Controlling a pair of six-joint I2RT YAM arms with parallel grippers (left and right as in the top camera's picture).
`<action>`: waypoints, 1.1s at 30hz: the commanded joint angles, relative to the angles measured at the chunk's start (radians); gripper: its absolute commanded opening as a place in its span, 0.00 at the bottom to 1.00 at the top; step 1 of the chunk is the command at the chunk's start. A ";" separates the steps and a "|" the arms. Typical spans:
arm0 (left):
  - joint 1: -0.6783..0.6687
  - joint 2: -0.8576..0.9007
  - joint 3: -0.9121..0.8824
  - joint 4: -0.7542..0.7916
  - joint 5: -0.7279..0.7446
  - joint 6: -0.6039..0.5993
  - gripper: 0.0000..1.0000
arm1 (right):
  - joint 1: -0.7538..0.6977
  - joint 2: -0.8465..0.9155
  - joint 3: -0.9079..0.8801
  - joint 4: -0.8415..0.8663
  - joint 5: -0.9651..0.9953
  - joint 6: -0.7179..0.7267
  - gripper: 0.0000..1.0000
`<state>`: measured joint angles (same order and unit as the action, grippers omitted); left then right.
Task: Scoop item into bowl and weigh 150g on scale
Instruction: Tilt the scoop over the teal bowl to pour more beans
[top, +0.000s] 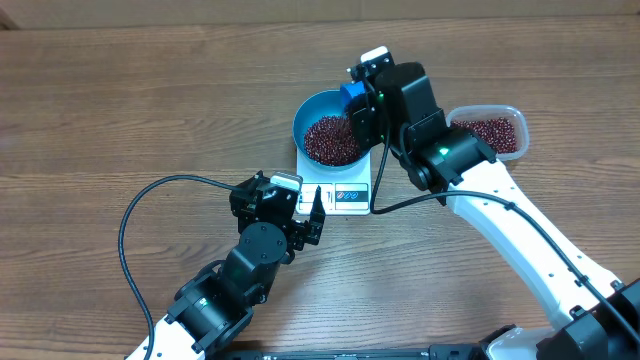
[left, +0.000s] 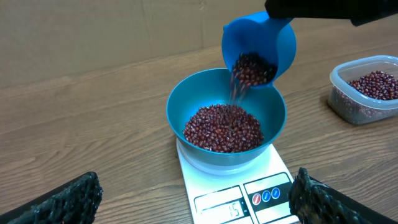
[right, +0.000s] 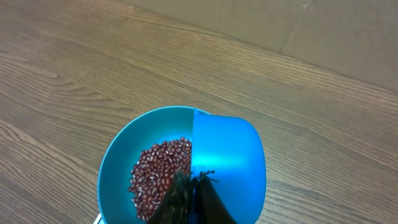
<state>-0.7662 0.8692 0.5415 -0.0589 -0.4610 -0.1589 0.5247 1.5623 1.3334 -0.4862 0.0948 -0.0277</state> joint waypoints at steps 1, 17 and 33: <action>-0.006 0.001 -0.007 0.002 -0.018 -0.021 1.00 | 0.017 -0.021 0.005 -0.003 0.044 -0.008 0.04; -0.006 0.001 -0.007 0.002 -0.018 -0.021 1.00 | 0.065 -0.021 0.005 -0.027 0.174 -0.007 0.04; -0.006 0.001 -0.007 0.002 -0.018 -0.021 0.99 | 0.092 -0.021 0.005 -0.012 0.174 -0.008 0.04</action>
<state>-0.7662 0.8692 0.5415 -0.0589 -0.4610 -0.1593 0.6113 1.5623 1.3334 -0.5083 0.2539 -0.0303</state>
